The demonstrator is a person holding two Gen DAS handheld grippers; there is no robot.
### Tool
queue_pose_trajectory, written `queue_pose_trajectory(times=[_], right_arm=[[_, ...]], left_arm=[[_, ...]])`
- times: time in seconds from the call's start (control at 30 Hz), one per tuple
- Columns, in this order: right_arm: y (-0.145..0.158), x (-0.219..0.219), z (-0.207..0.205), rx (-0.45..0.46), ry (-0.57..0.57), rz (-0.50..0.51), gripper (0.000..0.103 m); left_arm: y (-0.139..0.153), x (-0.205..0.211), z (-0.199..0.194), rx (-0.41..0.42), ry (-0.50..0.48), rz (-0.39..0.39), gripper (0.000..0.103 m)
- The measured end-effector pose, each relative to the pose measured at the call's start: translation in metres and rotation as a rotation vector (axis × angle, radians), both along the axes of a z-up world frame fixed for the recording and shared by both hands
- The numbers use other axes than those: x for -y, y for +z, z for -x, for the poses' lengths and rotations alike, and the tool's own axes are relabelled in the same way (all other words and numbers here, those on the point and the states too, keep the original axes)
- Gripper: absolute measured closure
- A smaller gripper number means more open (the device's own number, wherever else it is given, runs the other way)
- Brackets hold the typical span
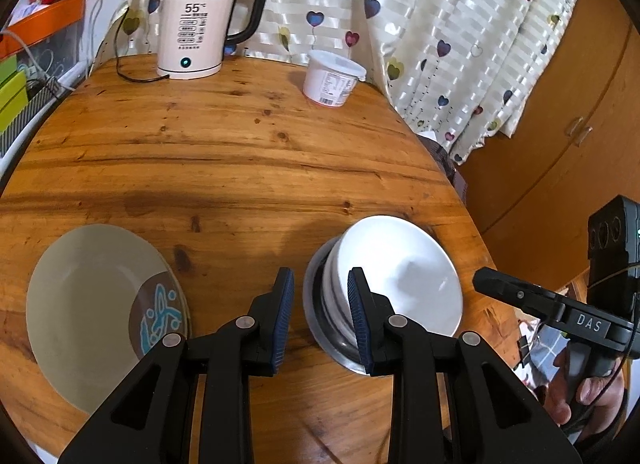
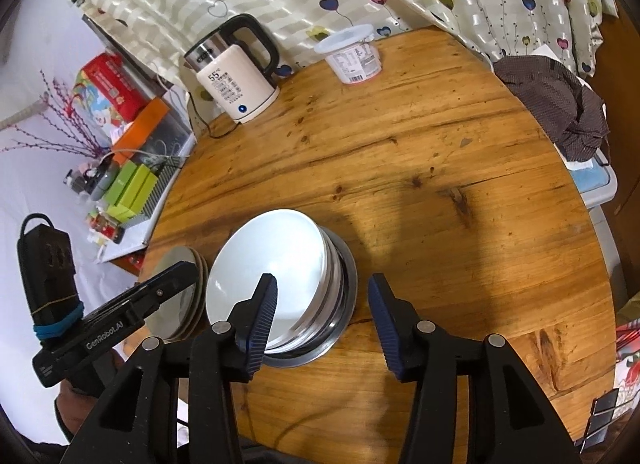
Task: Organize plates and bowls
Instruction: 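Lower the white bowl into the steel bowl with the left gripper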
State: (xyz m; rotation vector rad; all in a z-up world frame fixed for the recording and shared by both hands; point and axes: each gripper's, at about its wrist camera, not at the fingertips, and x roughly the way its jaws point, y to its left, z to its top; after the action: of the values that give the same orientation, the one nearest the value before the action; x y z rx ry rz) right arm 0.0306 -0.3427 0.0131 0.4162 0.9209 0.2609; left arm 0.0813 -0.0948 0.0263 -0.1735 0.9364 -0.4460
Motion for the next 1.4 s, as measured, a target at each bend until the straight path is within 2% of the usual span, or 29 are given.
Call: queue_pose_trajectory(times=[0.13, 0.2, 0.3, 0.53, 0.77, 1.03, 1.4], right_arm=[[-0.002, 0.006, 0.003, -0.001, -0.002, -0.029, 0.057], [-0.004, 0.010, 0.006, -0.001, -0.011, -0.040, 0.064], [-0.007, 0.019, 0.011, 0.004, -0.024, -0.067, 0.068], [-0.021, 0.028, 0.021, 0.000, -0.025, -0.106, 0.082], [-0.038, 0.027, 0.024, -0.029, 0.004, -0.148, 0.083], [-0.047, 0.023, 0.021, -0.035, 0.029, -0.211, 0.083], [-0.057, 0.021, 0.010, -0.055, 0.054, -0.240, 0.083]], left_arm=[[-0.003, -0.007, 0.003, -0.002, 0.002, 0.019, 0.074], [-0.005, -0.013, 0.004, -0.005, 0.012, 0.037, 0.074], [-0.010, -0.018, 0.004, -0.022, 0.015, 0.075, 0.074], [-0.024, -0.024, 0.013, -0.044, 0.018, 0.106, 0.074], [-0.040, -0.026, 0.018, -0.089, 0.023, 0.159, 0.074], [-0.047, -0.025, 0.015, -0.119, 0.015, 0.170, 0.074], [-0.057, -0.022, 0.007, -0.153, -0.009, 0.206, 0.074]])
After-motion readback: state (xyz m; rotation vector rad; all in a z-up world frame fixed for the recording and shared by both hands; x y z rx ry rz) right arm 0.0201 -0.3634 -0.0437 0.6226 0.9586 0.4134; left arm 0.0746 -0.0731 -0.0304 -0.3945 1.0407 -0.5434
